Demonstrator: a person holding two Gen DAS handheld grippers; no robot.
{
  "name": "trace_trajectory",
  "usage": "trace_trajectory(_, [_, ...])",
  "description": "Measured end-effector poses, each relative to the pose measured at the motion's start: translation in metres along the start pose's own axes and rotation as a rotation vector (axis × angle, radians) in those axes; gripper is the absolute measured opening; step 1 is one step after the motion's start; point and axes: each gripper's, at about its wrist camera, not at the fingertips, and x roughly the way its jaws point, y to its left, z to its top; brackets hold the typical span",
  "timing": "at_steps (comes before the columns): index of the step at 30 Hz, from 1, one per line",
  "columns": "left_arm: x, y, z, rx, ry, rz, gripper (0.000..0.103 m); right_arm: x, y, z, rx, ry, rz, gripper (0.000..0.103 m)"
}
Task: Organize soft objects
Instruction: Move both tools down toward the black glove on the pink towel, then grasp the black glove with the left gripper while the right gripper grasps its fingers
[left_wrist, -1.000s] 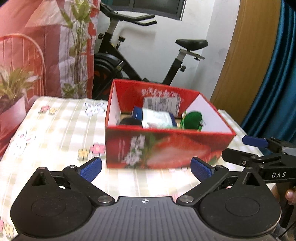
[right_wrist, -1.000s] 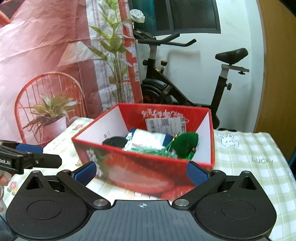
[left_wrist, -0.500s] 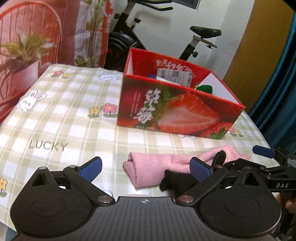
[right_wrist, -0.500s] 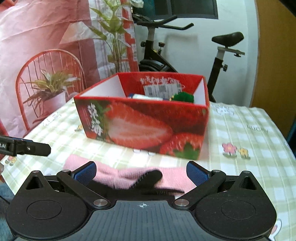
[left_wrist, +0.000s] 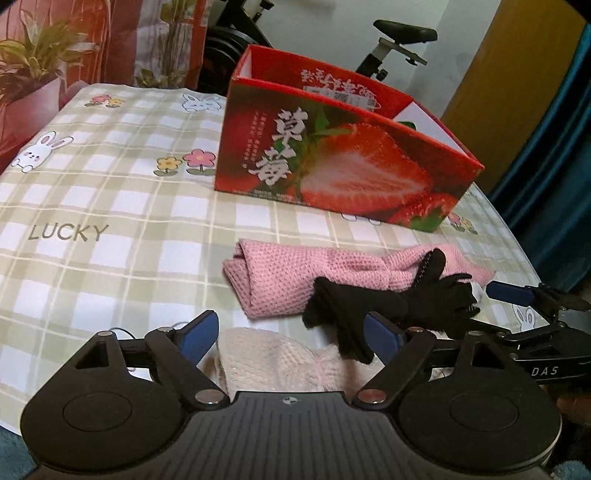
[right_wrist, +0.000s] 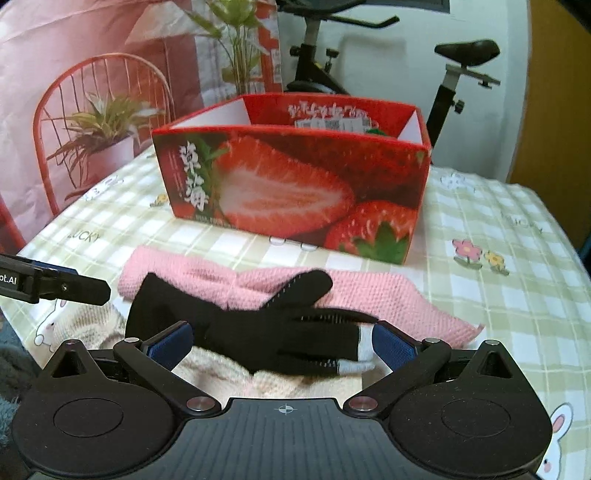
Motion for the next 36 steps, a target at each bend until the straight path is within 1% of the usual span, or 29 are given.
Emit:
trace_trajectory(6, [0.008,-0.006,-0.008,0.014,0.042,-0.012,0.087,0.002,0.009,-0.007,-0.047,0.052,0.021,0.102])
trace_trajectory(10, [0.012,-0.010,-0.010,0.030,0.055,-0.008,0.087,0.005,0.016,-0.008,-0.086,0.075,0.029,0.102])
trace_trajectory(13, [0.013,-0.009,-0.010,0.023,0.055,-0.008,0.087,0.006,0.015,-0.008,-0.084,0.070,0.016,0.102])
trace_trajectory(15, [0.013,-0.007,-0.008,0.010,0.051,-0.017,0.087,0.005,0.009,-0.006,-0.056,0.052,0.006,0.101])
trace_trajectory(17, [0.014,-0.005,-0.003,-0.009,0.050,-0.034,0.083,0.005,0.001,-0.005,-0.019,0.040,0.004,0.092])
trace_trajectory(18, [0.015,-0.005,-0.001,-0.011,0.052,-0.044,0.078,0.005,-0.002,-0.004,-0.001,0.039,0.009,0.089])
trace_trajectory(19, [0.017,-0.006,0.002,-0.009,0.052,-0.054,0.076,0.007,-0.006,-0.003,0.016,0.039,0.013,0.080])
trace_trajectory(20, [0.018,-0.008,0.004,-0.004,0.053,-0.063,0.075,0.008,-0.009,-0.003,0.028,0.038,0.017,0.076])
trace_trajectory(22, [0.022,-0.015,0.009,0.021,0.059,-0.080,0.074,0.011,-0.013,-0.003,0.044,0.033,0.022,0.075])
trace_trajectory(25, [0.030,-0.023,0.015,0.045,0.080,-0.085,0.072,0.016,-0.015,-0.001,0.060,0.028,0.032,0.073])
trace_trajectory(27, [0.030,-0.024,0.019,0.037,0.079,-0.098,0.070,0.020,-0.015,0.001,0.058,0.029,0.036,0.072])
trace_trajectory(29, [0.027,-0.021,0.021,0.018,0.065,-0.109,0.070,0.023,-0.014,0.001,0.062,0.036,0.045,0.067])
trace_trajectory(32, [0.025,-0.010,0.021,-0.028,0.065,-0.107,0.068,0.032,-0.012,0.000,0.067,0.052,0.054,0.067])
trace_trajectory(34, [0.026,-0.005,0.022,-0.058,0.074,-0.122,0.054,0.037,-0.008,0.001,0.053,0.059,0.051,0.066])
trace_trajectory(36, [0.028,-0.006,0.024,-0.057,0.084,-0.144,0.051,0.041,-0.005,0.002,0.048,0.060,0.054,0.066])
